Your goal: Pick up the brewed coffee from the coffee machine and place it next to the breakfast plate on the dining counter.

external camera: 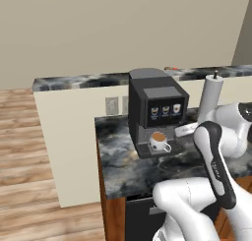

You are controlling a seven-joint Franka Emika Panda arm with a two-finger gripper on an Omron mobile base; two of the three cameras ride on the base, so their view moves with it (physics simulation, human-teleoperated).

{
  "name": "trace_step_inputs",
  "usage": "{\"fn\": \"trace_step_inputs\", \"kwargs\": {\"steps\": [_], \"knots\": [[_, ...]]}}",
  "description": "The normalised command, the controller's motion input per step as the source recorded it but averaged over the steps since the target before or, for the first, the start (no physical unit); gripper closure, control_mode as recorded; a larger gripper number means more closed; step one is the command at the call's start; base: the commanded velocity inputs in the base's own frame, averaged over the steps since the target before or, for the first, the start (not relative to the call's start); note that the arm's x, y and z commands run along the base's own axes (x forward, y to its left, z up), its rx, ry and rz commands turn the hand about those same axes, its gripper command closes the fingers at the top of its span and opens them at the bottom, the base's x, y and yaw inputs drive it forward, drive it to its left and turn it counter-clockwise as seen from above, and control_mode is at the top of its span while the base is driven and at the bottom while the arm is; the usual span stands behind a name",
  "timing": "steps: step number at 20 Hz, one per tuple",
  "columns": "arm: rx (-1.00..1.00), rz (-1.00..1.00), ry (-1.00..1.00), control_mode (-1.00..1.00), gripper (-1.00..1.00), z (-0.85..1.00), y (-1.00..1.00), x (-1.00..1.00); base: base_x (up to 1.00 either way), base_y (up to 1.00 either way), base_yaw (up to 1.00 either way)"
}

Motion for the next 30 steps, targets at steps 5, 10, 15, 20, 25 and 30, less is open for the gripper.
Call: {"fn": "trace_step_inputs", "kwargs": {"steps": [5, 10, 15, 20, 25, 30], "knots": [[0.09, 0.18, 0.05, -1.00, -1.00, -0.14, -0.09, 0.07, 0.00, 0.00, 0.00], [0.05, 0.17, 0.00, -1.00, -1.00, -0.41, 0.00, 0.13, 0.00, 0.00, 0.00], [0.05, 0.13, 0.00, -1.00, -1.00, -0.46, 0.02, 0.16, 0.00, 0.00, 0.00], [0.01, 0.08, 0.00, -1.00, -1.00, -0.46, 0.14, 0.17, 0.00, 0.00, 0.00], [0.00, 0.04, -0.01, -1.00, -1.00, -0.36, 0.11, 0.13, 0.00, 0.00, 0.00], [0.00, 0.02, -0.06, -1.00, -1.00, -0.23, 0.00, 0.03, 0.00, 0.00, 0.00]]}}
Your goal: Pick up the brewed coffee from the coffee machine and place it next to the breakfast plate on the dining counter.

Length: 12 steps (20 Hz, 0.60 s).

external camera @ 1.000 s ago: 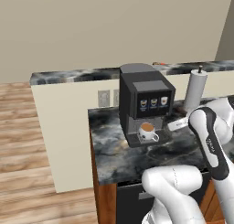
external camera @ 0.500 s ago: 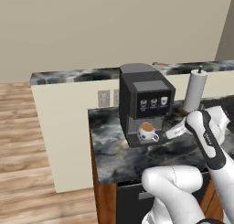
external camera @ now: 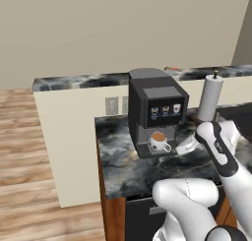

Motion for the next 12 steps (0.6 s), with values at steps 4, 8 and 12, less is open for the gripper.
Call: {"fn": "trace_step_inputs", "kwargs": {"steps": [4, 8, 12], "knots": [[0.00, 0.00, -0.11, -1.00, -1.00, -0.20, 0.00, 0.01, 0.00, 0.00, 0.00], [0.00, 0.00, -0.15, -1.00, -1.00, -0.16, 0.00, 0.08, 0.00, 0.00, 0.00], [0.00, 0.00, -0.16, -1.00, -1.00, -0.17, 0.00, 0.10, 0.00, 0.00, 0.00]]}}
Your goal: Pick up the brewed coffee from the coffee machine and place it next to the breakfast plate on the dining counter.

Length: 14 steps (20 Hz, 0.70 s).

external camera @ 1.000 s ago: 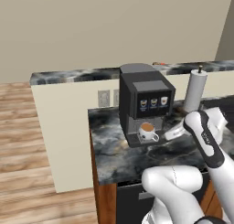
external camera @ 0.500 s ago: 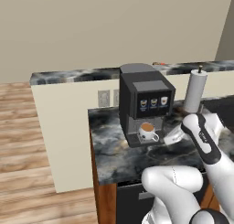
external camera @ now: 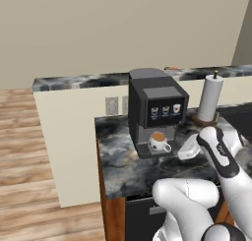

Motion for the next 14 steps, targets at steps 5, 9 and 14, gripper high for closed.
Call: {"fn": "trace_step_inputs", "kwargs": {"steps": [5, 9, 14], "knots": [[0.00, 0.00, -0.12, -1.00, -1.00, -0.12, 0.00, 0.16, 0.00, 0.00, 0.00], [0.00, 0.00, -0.08, -1.00, -1.00, -0.08, 0.00, 0.17, 0.00, 0.00, 0.00], [0.00, 0.00, -0.02, -1.00, -1.00, -0.07, 0.05, 0.17, 0.00, 0.00, 0.00]]}}
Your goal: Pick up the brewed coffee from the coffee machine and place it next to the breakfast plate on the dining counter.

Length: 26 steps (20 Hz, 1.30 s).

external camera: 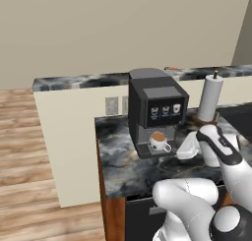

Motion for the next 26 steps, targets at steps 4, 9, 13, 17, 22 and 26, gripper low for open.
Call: {"fn": "trace_step_inputs", "kwargs": {"steps": [4, 9, 13, 17, 22, 26], "knots": [[0.00, 0.00, 0.00, -1.00, -1.00, -0.06, 0.19, 0.13, 0.00, 0.00, 0.00], [0.00, 0.00, 0.00, -1.00, -1.00, 0.00, 0.25, 0.06, 0.00, 0.00, 0.00], [0.00, 0.00, 0.00, -1.00, -1.00, -0.01, 0.24, 0.02, 0.00, 0.00, 0.00], [0.00, 0.00, 0.00, -1.00, -1.00, -0.08, 0.18, 0.03, 0.00, 0.00, 0.00], [0.00, 0.00, 0.00, -1.00, -1.00, -0.21, 0.13, 0.06, 0.00, 0.00, 0.00], [0.00, 0.00, 0.00, -1.00, -1.00, -0.31, 0.08, 0.09, 0.00, 0.00, 0.00]]}}
